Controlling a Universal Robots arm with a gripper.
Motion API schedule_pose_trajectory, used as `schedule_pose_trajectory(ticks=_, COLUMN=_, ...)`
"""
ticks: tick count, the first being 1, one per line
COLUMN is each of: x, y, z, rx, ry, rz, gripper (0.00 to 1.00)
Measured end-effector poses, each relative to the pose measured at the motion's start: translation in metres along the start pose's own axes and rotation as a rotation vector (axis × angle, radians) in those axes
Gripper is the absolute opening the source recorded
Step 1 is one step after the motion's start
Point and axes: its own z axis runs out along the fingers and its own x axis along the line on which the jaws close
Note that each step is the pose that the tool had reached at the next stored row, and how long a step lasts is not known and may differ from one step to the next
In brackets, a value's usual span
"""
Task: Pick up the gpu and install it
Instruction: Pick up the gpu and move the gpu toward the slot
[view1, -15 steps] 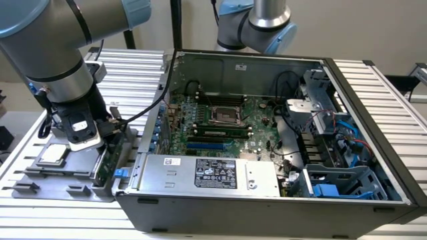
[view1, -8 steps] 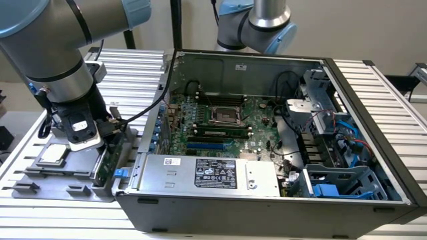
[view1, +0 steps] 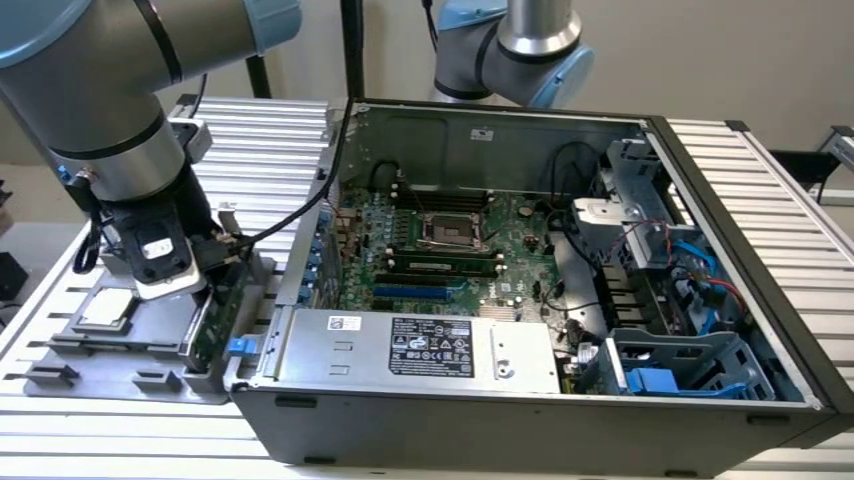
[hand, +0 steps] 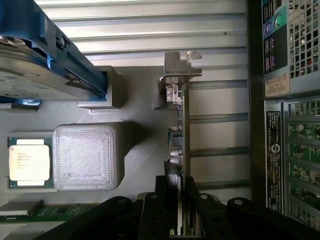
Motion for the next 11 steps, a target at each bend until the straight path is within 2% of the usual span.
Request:
schedule_pose_trajectory(ticks=3, x=0.0, y=0.0005, z=-0.0095, rx=0.0, ry=0.0012, rz=0.0, gripper=0.27)
schedule_pose_trajectory(ticks=11, x=-0.002, y=0.0023, z=-0.046, rx=0.0001, ry=0.0029, rz=0.0, gripper=0.27)
